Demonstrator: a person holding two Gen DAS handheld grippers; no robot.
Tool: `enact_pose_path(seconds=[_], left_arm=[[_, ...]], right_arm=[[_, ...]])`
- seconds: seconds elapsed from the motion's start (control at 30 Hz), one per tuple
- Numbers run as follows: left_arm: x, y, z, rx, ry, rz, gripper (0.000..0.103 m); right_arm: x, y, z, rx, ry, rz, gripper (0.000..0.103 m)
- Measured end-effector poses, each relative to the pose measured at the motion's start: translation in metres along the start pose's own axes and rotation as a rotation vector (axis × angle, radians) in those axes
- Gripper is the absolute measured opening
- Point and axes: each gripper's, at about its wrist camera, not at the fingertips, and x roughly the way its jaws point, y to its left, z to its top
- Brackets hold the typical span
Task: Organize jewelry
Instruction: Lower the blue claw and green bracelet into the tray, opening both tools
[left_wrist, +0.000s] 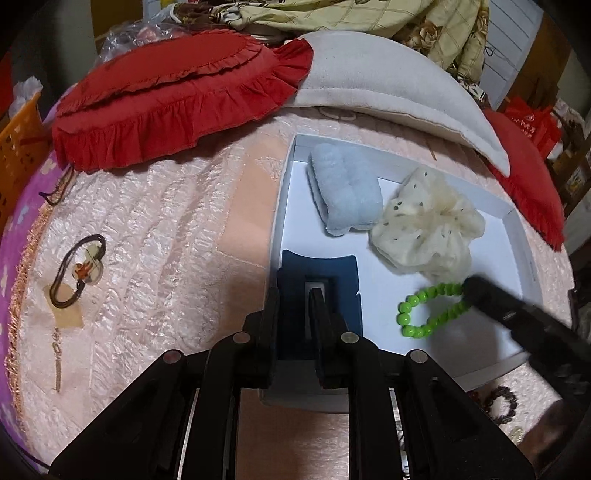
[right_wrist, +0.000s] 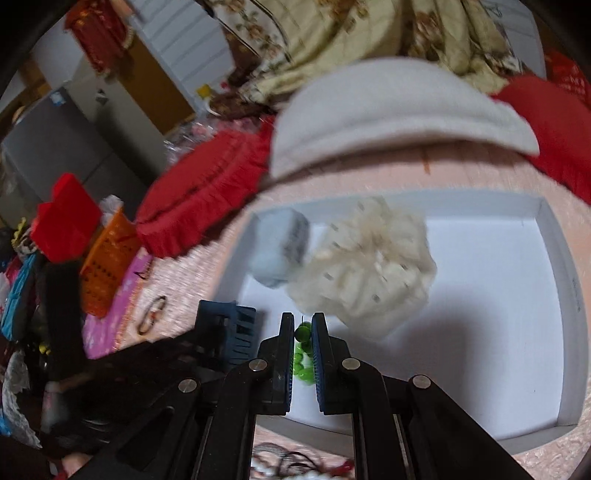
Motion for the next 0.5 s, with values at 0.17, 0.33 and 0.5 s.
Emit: enact_pose_path(seconds=[0.17,0.33,0.5], left_arm=[[-0.014,0.003,-0.003,-0.018,-0.007,-0.059,0.023],[-0.054,0.004,-0.019,-0.008,-0.076,-0.055,0.023],[-0.099,0.0,-0.052,0.051,-0.174,-0.014,0.024]], right_arm=[[0.004,-0.011,-0.004,0.035,0.026,-0.017,0.017],[-0.024,-0.007,-0.007,0.001,-0.021,-0.024,0.03],[-0.085,-0.007,-0.033,-0.077,-0.125,-0.073,0.032]])
